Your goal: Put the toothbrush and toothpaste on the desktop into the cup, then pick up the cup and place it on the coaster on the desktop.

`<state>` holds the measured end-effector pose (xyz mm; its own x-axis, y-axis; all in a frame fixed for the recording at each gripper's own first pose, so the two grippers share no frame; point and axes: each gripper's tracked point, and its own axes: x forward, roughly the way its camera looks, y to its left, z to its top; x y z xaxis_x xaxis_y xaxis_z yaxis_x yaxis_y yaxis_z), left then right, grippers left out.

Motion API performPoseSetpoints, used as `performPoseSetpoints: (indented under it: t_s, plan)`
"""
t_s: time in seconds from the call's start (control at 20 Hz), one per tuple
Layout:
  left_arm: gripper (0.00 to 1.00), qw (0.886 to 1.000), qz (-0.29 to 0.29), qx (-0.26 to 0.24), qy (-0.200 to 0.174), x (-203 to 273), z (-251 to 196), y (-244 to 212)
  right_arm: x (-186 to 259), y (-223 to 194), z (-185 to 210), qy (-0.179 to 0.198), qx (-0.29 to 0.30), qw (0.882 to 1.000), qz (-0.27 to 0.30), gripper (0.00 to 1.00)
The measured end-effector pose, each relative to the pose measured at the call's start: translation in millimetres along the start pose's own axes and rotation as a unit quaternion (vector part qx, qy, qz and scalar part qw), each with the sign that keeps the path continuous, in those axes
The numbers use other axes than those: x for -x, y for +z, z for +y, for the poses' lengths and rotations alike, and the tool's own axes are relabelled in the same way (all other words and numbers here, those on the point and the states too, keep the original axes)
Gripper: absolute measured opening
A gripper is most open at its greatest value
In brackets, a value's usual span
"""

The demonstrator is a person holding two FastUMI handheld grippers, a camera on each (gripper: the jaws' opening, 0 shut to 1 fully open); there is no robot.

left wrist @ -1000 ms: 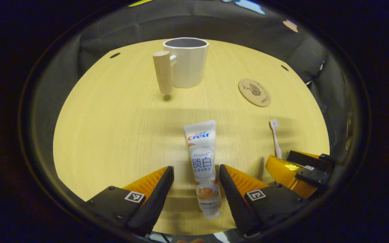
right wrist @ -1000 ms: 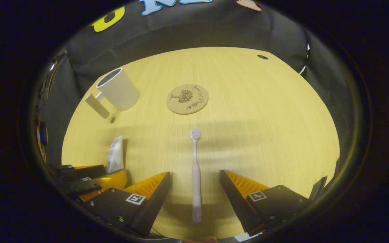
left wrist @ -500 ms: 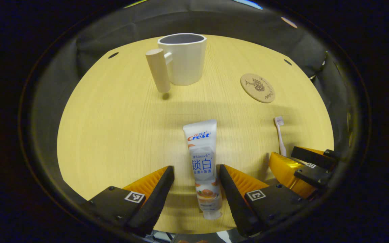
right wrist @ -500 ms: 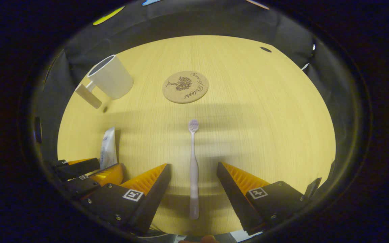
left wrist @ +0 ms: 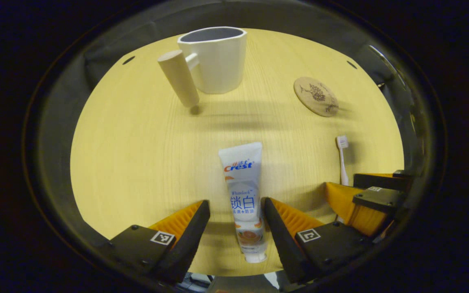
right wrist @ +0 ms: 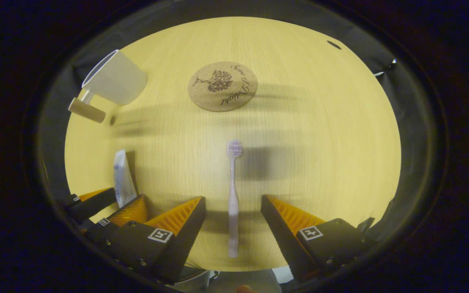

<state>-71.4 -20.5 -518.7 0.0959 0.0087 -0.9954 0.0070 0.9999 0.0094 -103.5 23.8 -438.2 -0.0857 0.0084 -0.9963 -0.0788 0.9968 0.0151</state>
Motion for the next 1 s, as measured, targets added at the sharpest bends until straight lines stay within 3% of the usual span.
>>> performPoseSetpoints:
  t_s: [0.2,0.25,0.35,0.4,0.45,0.5,0.6,0.7,0.75,0.85,1.0]
  plan:
    - [0.94,0.999,0.046,0.002,0.001,-0.4,-0.7,2.6,1.1,2.6,-0.8,-0.003,-0.005,1.000,0.023,0.95]
    - [0.94,0.998,0.056,0.001,0.002,-0.1,-1.6,1.0,1.7,2.7,-1.9,-0.006,-0.006,1.000,0.025,0.89]
    - [0.82,0.998,0.068,-0.006,0.000,-1.4,-4.9,-0.5,1.7,1.6,-2.4,-0.006,-0.006,1.000,0.030,0.77]
    - [0.76,0.997,0.073,-0.004,-0.001,-0.8,-7.3,-1.9,2.0,0.8,-4.7,-0.005,-0.008,0.999,0.031,0.77]
    - [0.58,0.997,0.074,-0.005,0.000,0.4,-7.7,-3.5,2.2,0.2,-4.1,-0.004,-0.017,0.999,0.035,0.61]
    - [0.58,0.997,0.075,-0.005,0.000,-0.4,-9.1,-2.6,1.1,0.6,-5.5,-0.002,-0.017,0.999,0.036,0.55]
    - [0.58,0.997,0.080,-0.003,0.000,1.6,-9.2,-3.3,1.5,0.2,-6.1,0.000,-0.015,0.999,0.041,0.51]
    - [0.42,0.997,0.080,-0.005,-0.001,3.2,-8.6,-3.6,1.6,0.6,-6.3,0.000,-0.012,0.999,0.044,0.51]
    - [0.42,0.997,0.081,-0.004,-0.001,2.4,-8.7,-5.0,-8.9,1.1,-13.4,-0.012,-0.021,0.999,0.035,0.51]
    - [0.40,0.996,0.084,0.004,-0.001,2.0,-9.7,-5.2,0.5,2.1,-10.9,-0.004,-0.034,0.998,0.047,0.14]
    - [0.34,0.997,0.081,0.009,0.001,3.6,-10.6,-6.7,0.9,4.5,-12.7,0.002,-0.040,0.998,0.043,0.14]
